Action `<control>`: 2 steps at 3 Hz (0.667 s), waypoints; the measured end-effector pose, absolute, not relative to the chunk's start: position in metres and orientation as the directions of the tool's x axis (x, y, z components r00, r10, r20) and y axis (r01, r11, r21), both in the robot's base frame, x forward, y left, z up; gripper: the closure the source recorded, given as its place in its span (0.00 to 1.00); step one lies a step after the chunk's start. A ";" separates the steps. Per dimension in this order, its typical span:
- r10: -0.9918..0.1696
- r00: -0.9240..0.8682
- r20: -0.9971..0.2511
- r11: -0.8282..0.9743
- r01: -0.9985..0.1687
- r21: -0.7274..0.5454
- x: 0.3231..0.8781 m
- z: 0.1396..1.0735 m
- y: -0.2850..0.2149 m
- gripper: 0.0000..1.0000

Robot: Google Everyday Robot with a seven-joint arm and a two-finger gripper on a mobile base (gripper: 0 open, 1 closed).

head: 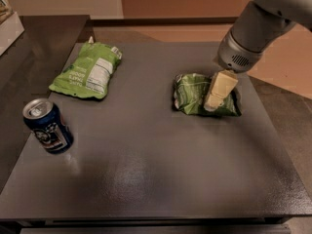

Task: Move green jalapeno chip bag near green rice chip bag

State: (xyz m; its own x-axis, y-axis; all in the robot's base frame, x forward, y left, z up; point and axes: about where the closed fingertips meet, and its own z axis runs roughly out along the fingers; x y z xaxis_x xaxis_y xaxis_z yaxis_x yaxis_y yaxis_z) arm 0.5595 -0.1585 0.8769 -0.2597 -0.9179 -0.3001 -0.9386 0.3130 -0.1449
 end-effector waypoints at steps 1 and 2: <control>-0.921 -0.270 -0.280 0.313 -0.942 -0.122 0.563 0.867 -0.158 0.38; -0.922 -0.274 -0.272 0.311 -0.945 -0.104 0.564 0.865 -0.156 0.61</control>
Offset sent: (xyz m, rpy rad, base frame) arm 0.0059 0.0034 -0.0127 -0.0181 0.0734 -0.0015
